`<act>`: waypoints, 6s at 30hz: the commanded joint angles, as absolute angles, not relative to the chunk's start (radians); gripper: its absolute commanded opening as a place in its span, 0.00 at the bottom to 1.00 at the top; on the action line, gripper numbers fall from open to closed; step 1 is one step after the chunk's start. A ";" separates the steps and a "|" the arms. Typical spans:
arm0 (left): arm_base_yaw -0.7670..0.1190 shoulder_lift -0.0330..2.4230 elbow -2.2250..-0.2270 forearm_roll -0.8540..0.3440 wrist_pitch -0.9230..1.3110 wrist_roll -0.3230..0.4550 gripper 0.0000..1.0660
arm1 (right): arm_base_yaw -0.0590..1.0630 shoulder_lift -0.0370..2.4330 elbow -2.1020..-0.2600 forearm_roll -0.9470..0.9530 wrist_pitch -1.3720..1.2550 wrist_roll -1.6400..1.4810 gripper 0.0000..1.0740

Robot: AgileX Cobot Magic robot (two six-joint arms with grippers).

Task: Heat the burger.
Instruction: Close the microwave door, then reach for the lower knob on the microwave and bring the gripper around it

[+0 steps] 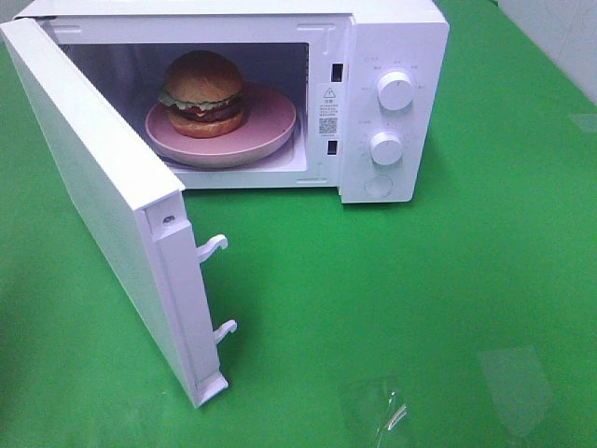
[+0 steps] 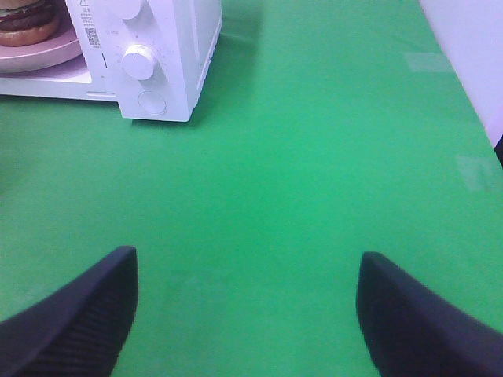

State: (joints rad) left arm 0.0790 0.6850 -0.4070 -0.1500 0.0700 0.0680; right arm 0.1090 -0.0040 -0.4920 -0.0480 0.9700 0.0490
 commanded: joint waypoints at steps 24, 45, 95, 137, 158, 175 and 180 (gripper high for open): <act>0.080 1.270 -0.321 0.231 -0.673 -0.163 0.00 | 0.104 -0.031 -0.490 -0.046 0.960 0.040 0.68; -0.130 1.467 -0.379 0.332 -0.806 -0.218 0.00 | 0.104 -0.031 -0.490 -0.046 0.960 0.040 0.68; -0.584 1.971 -1.071 -0.074 -0.638 -0.064 0.00 | 0.104 -0.031 -0.490 -0.046 0.960 0.040 0.68; -0.729 1.741 -1.222 -0.087 0.462 -0.075 0.94 | 0.104 -0.031 -0.490 -0.046 0.960 0.040 0.68; -0.590 1.617 -1.225 -0.082 1.152 -0.068 0.94 | 0.104 -0.031 -0.490 -0.046 0.960 0.040 0.68; -0.092 1.312 -1.217 -0.082 1.272 0.041 0.94 | 0.104 -0.031 -0.490 -0.046 0.960 0.040 0.68; -0.004 1.196 -1.157 -0.087 1.295 0.092 0.94 | 0.104 -0.031 -0.490 -0.046 0.960 0.040 0.68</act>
State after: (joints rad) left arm -0.0110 1.2060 -1.1660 -0.0760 1.2140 0.0790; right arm 0.1090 -0.0040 -0.4920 -0.0480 0.9700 0.0490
